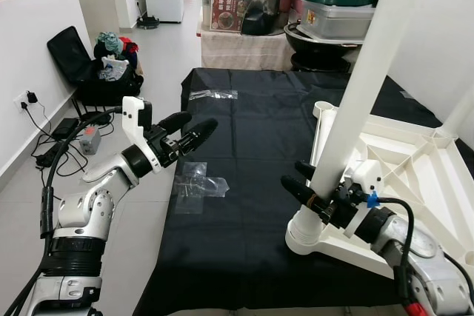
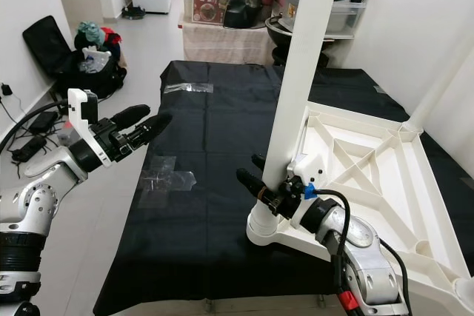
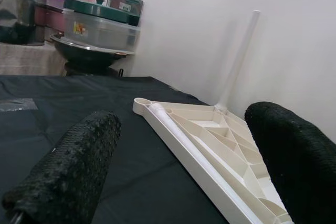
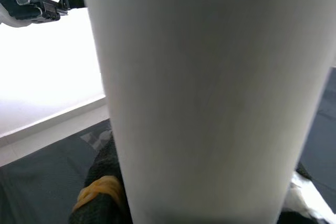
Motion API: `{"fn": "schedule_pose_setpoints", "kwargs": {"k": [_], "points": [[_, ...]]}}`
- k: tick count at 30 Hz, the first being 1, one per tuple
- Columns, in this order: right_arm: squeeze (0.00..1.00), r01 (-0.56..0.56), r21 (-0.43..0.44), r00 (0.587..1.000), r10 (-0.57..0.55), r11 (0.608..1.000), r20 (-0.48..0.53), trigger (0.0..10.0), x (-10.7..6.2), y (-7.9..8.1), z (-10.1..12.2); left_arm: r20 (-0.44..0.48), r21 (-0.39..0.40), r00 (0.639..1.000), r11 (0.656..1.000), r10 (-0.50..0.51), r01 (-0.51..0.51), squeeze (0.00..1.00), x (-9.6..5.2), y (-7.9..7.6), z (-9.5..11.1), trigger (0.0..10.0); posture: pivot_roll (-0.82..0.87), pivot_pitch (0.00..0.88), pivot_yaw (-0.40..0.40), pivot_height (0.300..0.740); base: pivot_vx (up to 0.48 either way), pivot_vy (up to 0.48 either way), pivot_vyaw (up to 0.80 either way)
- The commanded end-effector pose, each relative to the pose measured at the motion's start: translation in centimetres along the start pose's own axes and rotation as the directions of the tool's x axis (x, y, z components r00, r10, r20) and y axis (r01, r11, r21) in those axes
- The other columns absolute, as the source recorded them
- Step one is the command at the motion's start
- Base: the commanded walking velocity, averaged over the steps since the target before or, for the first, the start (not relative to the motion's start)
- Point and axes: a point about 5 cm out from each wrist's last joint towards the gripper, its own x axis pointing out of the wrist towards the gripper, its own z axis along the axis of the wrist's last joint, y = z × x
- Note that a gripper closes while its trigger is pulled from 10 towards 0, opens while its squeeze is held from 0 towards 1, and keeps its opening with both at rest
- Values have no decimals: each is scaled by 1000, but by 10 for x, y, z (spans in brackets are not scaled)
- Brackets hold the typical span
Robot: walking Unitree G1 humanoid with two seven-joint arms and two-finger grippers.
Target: Building children table
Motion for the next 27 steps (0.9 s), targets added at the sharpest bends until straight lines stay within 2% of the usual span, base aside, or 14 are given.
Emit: {"fn": "schedule_pose_setpoints", "kwargs": {"k": [1, 4, 12, 13, 16, 17, 18, 19, 20, 21, 23, 25, 26, 27], "points": [[0, -37, 66, 999, 40, 997, -36, 0, 0, 9, -13, -13, 3, 1000, 1000, -9, 9, 0, 2, -1, -1, 10000, 46, 0, -39, 740, 0, 0, 0], [0, -24, 77, 999, 26, 997, -29, 0, 1, 9, -14, -15, 0, 1000, 1000, -11, 11, 0, 2, -2, -2, 10000, 47, 0, -38, 740, 0, 0, 0], [0, 211, 106, 977, -205, 972, -60, 0, 10, 7, -16, -21, -9, 1000, 1000, -16, 16, 0, 1, -4, -3, 10000, 42, 0, -39, 740, 0, 0, 0], [0, 360, 119, 932, -351, 925, -91, 0, 11, 5, -19, -23, -12, 1000, 1000, -15, 15, 0, 1, -5, -5, 10000, 42, 0, -40, 740, 0, 0, 0], [0, 431, 119, 901, -419, 894, -113, 0, 10, 4, -21, -24, -13, 1000, 1000, -14, 14, 0, 1, -5, -5, 10000, 42, 0, -40, 740, 0, 0, 0], [0, 595, 82, 793, -567, 800, -221, 0, 4, 4, -31, -25, -16, 1000, 1000, -10, 10, 0, 0, -5, -6, 10000, 32, 0, -38, 740, 0, 0, 0], [0, 595, 82, 793, -567, 800, -221, 0, 4, 4, -31, -25, -16, 1000, 1000, -10, 10, 0, 0, -5, -6, 10000, 32, 0, -38, 740, 0, 0, 0], [0, 714, 28, 673, -676, 699, -301, 0, -5, 3, -42, -25, -17, 1000, 1000, -7, 7, 0, 0, -5, -7, 10000, 27, 0, -37, 740, 0, 0, 0], [0, 714, 28, 673, -676, 699, -301, 0, -5, 3, -42, -25, -17, 1000, 1000, -7, 7, 0, 0, -5, -7, 10000, 27, 0, -37, 740, 0, 0, 0], [0, 788, 10, 583, -742, 615, -330, 0, -12, 2, -46, -26, -19, 1000, 1000, -5, 4, 0, 0, -5, -8, 10000, 26, 0, -37, 740, 0, 0, 0], [0, 865, -8, 467, -810, 502, -354, 0, -20, 1, -50, -27, -20, 1000, 1000, -1, 1, 0, 1, -4, -9, 10000, 23, 0, -38, 740, 0, 0, 0], [0, 880, -14, 441, -826, 475, -352, 0, -22, 1, -51, -27, -21, 1000, 1000, -1, 0, 0, 1, -4, -9, 10000, 23, 0, -38, 740, 0, 0, 0], [0, 912, -31, 375, -863, 409, -338, 0, -26, 3, -49, -24, -19, 1000, 1000, 9, -9, 0, 1, -4, -10, 10000, 23, 0, -40, 740, 0, 0, 0], [0, 912, -31, 375, -863, 409, -338, 0, -26, 3, -49, -24, -19, 1000, 1000, 9, -9, 0, 1, -4, -10, 10000, 23, 0, -40, 740, 0, 0, 0]]}}
